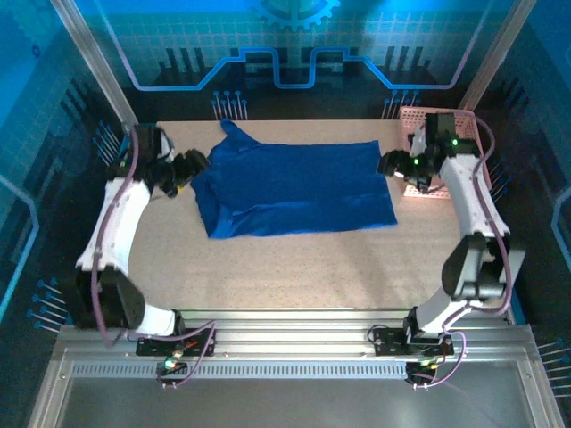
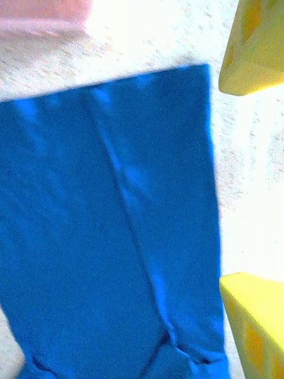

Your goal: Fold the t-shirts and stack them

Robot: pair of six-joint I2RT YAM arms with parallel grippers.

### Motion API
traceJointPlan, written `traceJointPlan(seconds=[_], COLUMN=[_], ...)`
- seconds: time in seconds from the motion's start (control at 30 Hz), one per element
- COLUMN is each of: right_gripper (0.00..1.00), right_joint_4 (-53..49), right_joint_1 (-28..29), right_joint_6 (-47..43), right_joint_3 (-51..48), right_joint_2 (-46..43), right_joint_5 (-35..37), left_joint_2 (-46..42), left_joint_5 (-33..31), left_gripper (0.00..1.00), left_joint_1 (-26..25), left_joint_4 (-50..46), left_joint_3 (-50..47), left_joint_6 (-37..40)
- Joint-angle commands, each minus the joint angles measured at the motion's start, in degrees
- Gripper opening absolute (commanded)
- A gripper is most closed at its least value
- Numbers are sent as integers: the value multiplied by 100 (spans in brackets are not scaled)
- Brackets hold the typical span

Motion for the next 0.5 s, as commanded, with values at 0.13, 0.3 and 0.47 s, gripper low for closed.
traceJointPlan(seconds=[0.13, 0.3, 0.47], right_gripper=[79, 76, 74], right_joint_4=[793, 1237, 1422], right_joint_1=[-45, -47, -38], right_joint_6=[-63, 105, 196], right_joint_3=[-1952, -2195, -2131], right_joint_2=[-430, 39, 535], right_joint_5=[-746, -687, -470], left_joint_2=[-602, -77, 619], left_joint_5=[309, -221, -891], left_gripper=[73, 67, 61], left_joint_1=[-312, -940, -1305], left_joint_4=[362, 785, 967], left_joint_3=[-1795, -1951, -1941], left_joint_6=[-229, -145, -64])
